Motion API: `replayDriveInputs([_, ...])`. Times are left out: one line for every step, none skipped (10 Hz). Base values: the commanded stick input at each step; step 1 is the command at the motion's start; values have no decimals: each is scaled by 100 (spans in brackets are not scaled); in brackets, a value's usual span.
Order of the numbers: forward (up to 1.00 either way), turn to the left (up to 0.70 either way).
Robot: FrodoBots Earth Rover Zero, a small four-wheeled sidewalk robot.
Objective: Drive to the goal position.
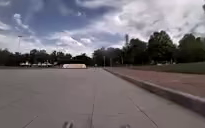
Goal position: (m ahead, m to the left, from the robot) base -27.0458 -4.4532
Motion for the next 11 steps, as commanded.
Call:
replayDriveInputs([100,0])
replayDriveInputs([100,0])
replayDriveInputs([100,0])
replayDriveInputs([100,0])
replayDriveInputs([100,0])
replayDriveInputs([100,0])
replayDriveInputs([100,0])
replayDriveInputs([100,1])
replayDriveInputs([100,2])
replayDriveInputs([100,6])
replayDriveInputs([100,11])
